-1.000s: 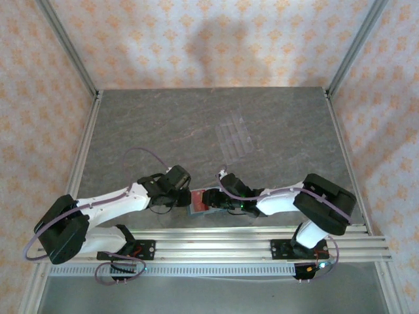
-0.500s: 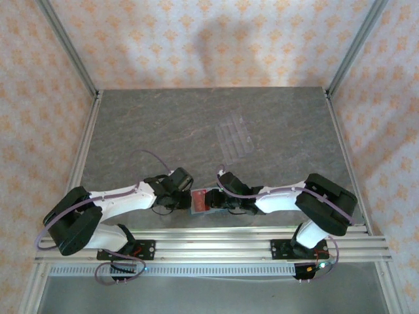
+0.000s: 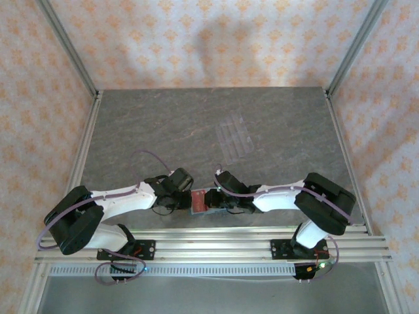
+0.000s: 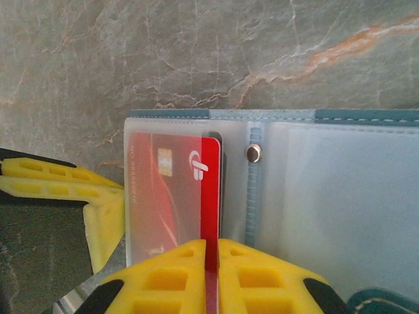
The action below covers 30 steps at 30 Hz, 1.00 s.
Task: Put the credit cards into the card holder
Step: Insert the credit card into the card slot, then close the card holder at the bottom-center of the table.
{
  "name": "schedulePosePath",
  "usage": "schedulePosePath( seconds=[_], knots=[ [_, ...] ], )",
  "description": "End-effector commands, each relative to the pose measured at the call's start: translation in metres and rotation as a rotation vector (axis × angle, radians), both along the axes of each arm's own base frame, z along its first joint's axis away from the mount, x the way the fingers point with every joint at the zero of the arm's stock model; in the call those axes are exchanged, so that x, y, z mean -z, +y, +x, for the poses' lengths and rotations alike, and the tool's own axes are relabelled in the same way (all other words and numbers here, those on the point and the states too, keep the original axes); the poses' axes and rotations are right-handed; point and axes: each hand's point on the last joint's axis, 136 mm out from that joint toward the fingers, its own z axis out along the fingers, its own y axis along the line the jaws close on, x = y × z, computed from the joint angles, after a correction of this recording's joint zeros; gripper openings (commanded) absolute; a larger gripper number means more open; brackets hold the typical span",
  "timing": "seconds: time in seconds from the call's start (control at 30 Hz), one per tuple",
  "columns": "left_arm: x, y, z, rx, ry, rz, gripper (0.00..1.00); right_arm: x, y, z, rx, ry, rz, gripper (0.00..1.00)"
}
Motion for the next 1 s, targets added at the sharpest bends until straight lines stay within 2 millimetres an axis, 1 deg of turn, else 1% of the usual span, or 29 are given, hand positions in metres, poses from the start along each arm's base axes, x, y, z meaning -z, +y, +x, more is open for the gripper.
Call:
schedulePosePath(
  seconds=[0.0,0.17,0.23,0.3,0.37,0.43,0.5,0.7,0.83,0.97],
  knots=[
    [0.014,0.004,-0.003,-0.014,0.022,0.009,0.14,-0.003,0.006,0.0,-0.018,-0.02,-0.014,0.11],
    [0.013,0.003,-0.004,-0.011,0.02,0.008,0.14,-0.003,0.011,-0.001,-0.002,-0.012,0.001,0.14],
    [0.012,0.004,-0.004,-0.014,0.018,0.008,0.14,-0.004,0.013,-0.001,0.004,-0.02,0.006,0.19],
    [0.013,0.004,-0.004,-0.016,0.019,0.008,0.14,-0.006,0.01,0.002,0.019,-0.035,-0.01,0.25],
    [0.013,0.005,-0.004,-0.018,0.02,0.012,0.14,-0.01,0.003,0.007,0.036,-0.059,-0.05,0.32],
    [0.014,0.007,-0.005,-0.02,0.019,0.02,0.14,-0.015,-0.01,0.012,0.066,-0.083,-0.121,0.39],
    [0.015,0.008,-0.006,-0.023,0.019,0.02,0.14,-0.021,-0.02,0.014,0.083,-0.102,-0.173,0.44],
    [0.018,0.008,-0.007,-0.028,0.02,0.015,0.14,-0.034,-0.051,0.02,0.118,-0.158,-0.327,0.52],
    [0.017,0.008,-0.006,-0.033,0.013,0.011,0.14,-0.031,-0.068,0.022,0.125,-0.185,-0.443,0.6],
    [0.016,0.009,-0.006,-0.036,0.006,0.013,0.14,-0.027,-0.078,0.025,0.126,-0.254,-0.606,0.67]
  ],
)
